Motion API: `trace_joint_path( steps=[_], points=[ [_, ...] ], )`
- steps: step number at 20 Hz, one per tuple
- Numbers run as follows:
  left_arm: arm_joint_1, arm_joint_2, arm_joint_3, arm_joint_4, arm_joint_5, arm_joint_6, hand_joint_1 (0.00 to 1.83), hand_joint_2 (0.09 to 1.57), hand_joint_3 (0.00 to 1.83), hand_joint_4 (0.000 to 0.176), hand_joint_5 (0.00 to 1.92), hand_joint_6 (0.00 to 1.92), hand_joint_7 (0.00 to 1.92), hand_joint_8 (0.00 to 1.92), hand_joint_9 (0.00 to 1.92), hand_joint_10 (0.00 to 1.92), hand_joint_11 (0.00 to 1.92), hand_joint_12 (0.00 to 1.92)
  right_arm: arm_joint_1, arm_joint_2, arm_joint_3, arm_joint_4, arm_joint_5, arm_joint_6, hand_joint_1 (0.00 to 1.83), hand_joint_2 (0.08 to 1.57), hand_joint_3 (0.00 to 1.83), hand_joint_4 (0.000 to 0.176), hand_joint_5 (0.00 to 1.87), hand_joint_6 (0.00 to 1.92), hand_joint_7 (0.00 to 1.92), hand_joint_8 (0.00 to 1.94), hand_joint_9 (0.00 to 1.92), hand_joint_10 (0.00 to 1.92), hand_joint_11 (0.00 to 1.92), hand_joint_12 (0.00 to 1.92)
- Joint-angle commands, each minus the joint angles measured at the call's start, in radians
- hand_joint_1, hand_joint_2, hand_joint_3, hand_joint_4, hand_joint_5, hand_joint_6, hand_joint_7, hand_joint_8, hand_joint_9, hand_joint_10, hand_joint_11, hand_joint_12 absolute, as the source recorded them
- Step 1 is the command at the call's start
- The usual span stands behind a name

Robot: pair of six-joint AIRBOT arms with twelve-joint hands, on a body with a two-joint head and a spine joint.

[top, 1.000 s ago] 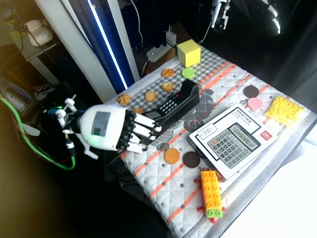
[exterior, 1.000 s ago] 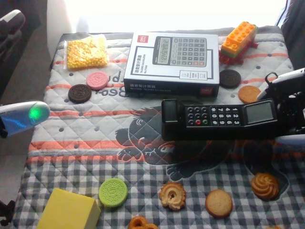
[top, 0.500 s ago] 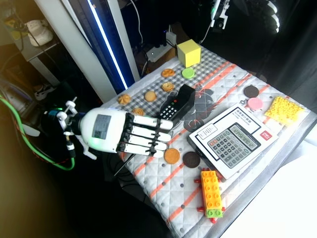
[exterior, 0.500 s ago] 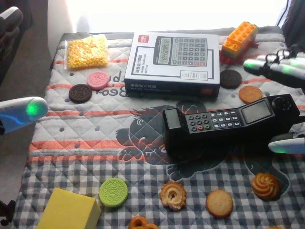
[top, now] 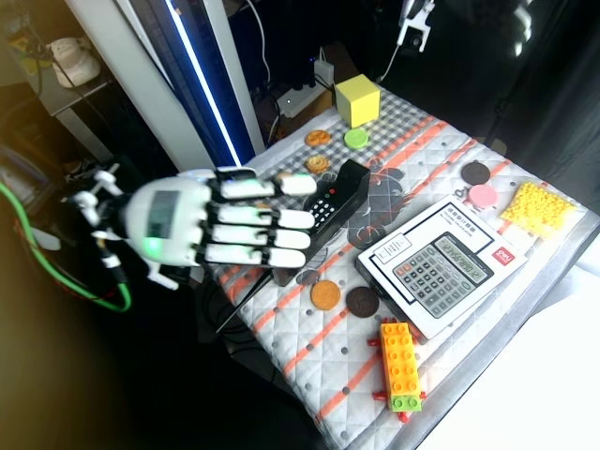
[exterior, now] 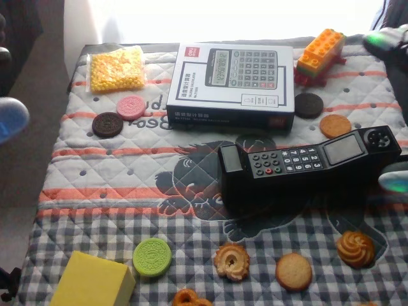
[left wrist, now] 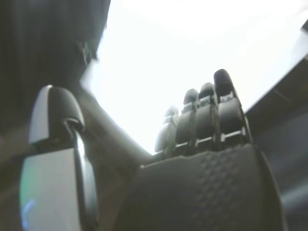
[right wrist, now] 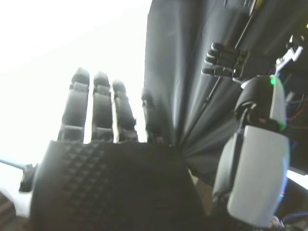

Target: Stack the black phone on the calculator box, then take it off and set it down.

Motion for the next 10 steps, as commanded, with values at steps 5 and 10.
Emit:
trace_joint_path(
  steps=[5, 10],
  points=[
    [-0.006, -0.03, 0.013, 0.027, -0.179, -0.083, 0.32, 1.15, 0.01, 0.102, 0.05, 0.0, 0.05, 0.0, 0.05, 0.0, 0.0, 0.24, -0.044, 0.012, -0.029, 0.031, 0.243, 0.004, 0.62, 1.03, 0.02, 0.098, 0.03, 0.0, 0.16, 0.0, 0.19, 0.0, 0.16, 0.06],
    [-0.026, -0.054, 0.03, 0.044, -0.179, -0.133, 0.11, 1.2, 0.03, 0.002, 0.0, 0.0, 0.04, 0.01, 0.07, 0.0, 0.0, 0.31, -0.06, 0.013, -0.042, 0.034, 0.3, 0.003, 0.63, 1.04, 0.0, 0.066, 0.06, 0.01, 0.09, 0.0, 0.17, 0.01, 0.17, 0.03]
  ],
)
